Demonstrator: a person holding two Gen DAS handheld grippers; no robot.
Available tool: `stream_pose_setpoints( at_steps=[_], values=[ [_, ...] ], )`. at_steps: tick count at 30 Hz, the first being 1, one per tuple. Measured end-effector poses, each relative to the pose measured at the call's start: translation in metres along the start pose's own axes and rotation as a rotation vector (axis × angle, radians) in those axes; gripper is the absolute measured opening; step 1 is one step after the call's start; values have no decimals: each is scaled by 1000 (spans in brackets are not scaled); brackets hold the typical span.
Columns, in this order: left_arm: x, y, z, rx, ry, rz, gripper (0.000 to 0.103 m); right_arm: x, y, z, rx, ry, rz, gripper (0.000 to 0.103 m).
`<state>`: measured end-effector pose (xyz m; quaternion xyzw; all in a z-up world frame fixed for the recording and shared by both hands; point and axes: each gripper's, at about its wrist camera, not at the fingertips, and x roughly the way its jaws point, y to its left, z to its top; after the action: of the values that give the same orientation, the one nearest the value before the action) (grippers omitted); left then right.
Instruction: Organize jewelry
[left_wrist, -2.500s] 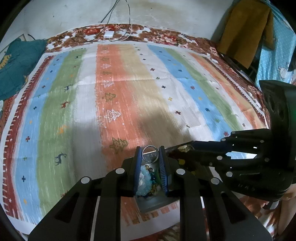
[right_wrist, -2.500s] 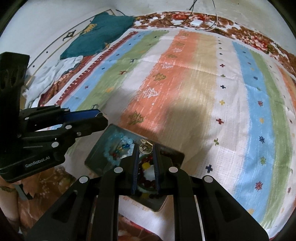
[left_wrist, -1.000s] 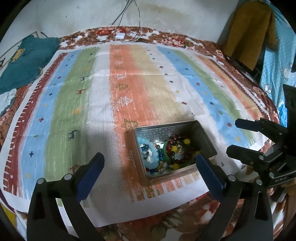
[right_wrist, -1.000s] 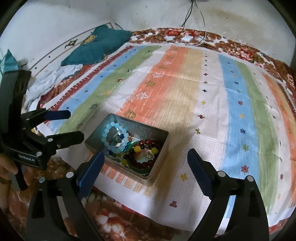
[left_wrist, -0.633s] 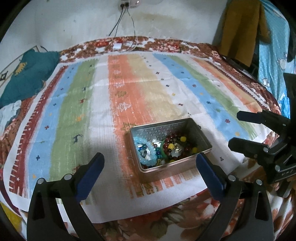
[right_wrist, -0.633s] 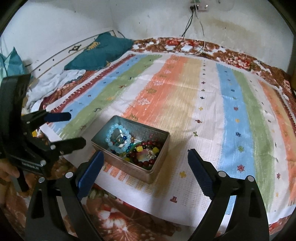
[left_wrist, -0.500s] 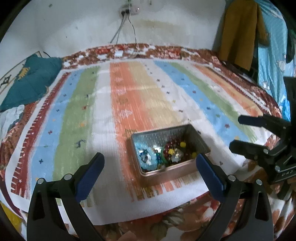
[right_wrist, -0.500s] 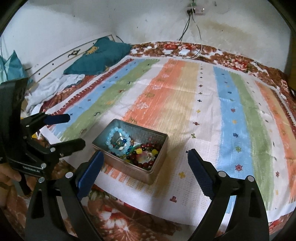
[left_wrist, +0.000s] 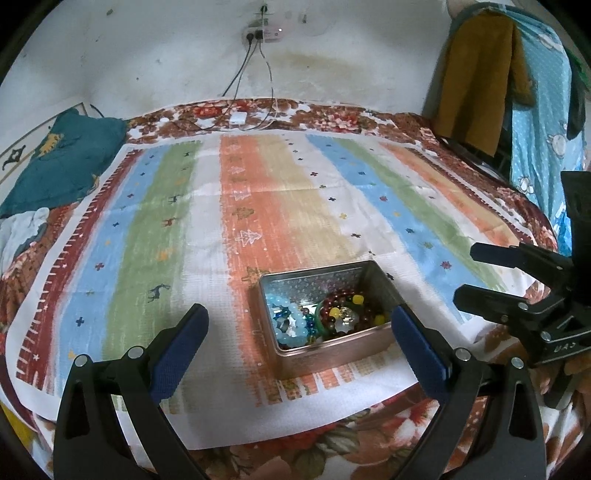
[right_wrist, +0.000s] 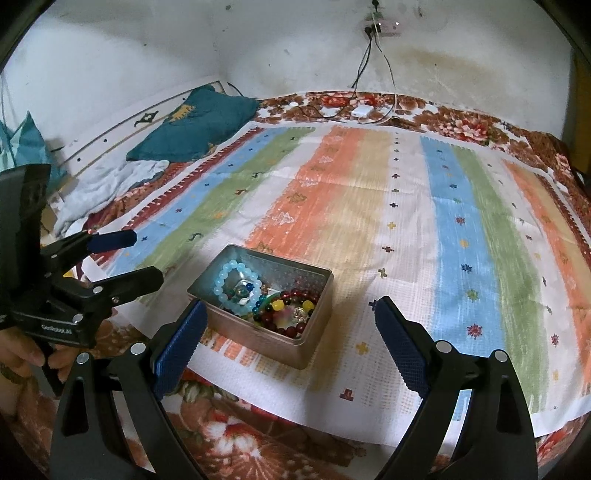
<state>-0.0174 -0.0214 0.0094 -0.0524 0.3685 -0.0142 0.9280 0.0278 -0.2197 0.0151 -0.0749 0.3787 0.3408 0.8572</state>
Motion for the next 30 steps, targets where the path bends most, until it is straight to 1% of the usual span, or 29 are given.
stream_pose_setpoints(
  at_steps=[16, 24, 30],
  values=[
    [-1, -4, -4, 29, 7, 14, 97, 6, 2, -2, -8, 26, -6, 92],
    [-1, 1, -4, 6, 13, 19, 97, 7, 3, -3, -15, 26, -17, 92],
    [-1, 0, -5, 16, 17, 23, 97, 9, 3, -2, -19, 33, -26, 92]
  ],
)
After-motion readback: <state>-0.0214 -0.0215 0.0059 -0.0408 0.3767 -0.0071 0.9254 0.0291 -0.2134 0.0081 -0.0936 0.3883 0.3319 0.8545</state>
